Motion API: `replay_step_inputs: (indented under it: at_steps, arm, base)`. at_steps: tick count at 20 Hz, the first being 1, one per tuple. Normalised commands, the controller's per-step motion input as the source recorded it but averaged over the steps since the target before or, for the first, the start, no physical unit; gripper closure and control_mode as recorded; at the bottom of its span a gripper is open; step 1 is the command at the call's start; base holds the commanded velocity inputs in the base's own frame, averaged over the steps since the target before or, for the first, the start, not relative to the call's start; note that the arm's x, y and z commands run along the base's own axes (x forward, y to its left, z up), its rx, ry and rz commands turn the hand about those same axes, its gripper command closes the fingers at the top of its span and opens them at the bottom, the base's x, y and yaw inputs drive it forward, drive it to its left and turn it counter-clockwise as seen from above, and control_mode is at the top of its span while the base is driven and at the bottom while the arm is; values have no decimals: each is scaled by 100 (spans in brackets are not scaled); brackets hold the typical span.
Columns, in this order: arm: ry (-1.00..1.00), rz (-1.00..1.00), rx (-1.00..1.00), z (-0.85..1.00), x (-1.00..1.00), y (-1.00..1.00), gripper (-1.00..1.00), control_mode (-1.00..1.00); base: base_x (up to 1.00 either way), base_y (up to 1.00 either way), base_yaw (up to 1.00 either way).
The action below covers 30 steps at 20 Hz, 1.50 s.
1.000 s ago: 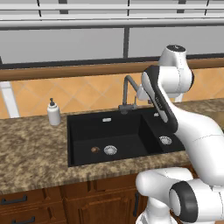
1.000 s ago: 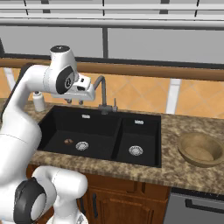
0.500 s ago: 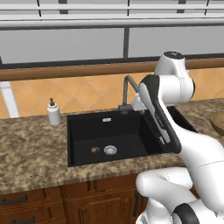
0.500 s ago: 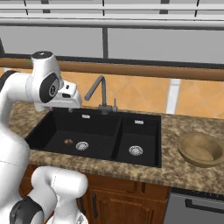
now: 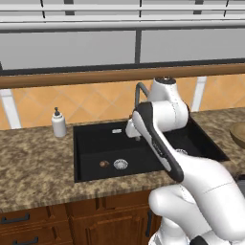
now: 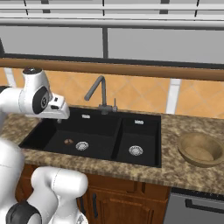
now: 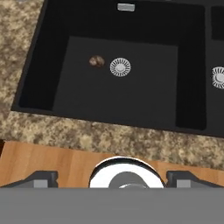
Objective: Pick the mushroom from the sink and place it in the bowl. Then pick the bowl and place it in the microwave. Then close the microwave door and press the start button.
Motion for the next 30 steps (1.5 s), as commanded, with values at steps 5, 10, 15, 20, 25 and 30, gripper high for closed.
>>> replay_step_inputs:
  at_steps: [5, 10, 15, 20, 25, 30]
  arm:
    - [11, 0, 2, -54, 51, 50, -100, -100]
    - [5, 0, 2, -52, 34, 33, -100, -100]
    - [4, 0, 2, -45, 13, 10, -100, -100]
    - [4, 0, 4, -49, 13, 0, -100, -100]
    - [4, 0, 0, -33, 28, 2, -100, -100]
    - [2, 0, 0, -26, 37, 0, -100, -100]
  base:
    - [0, 0, 0]
    - [0, 0, 0]
    - [0, 0, 0]
    - [0, 0, 0]
    - [0, 0, 0]
    - [0, 0, 0]
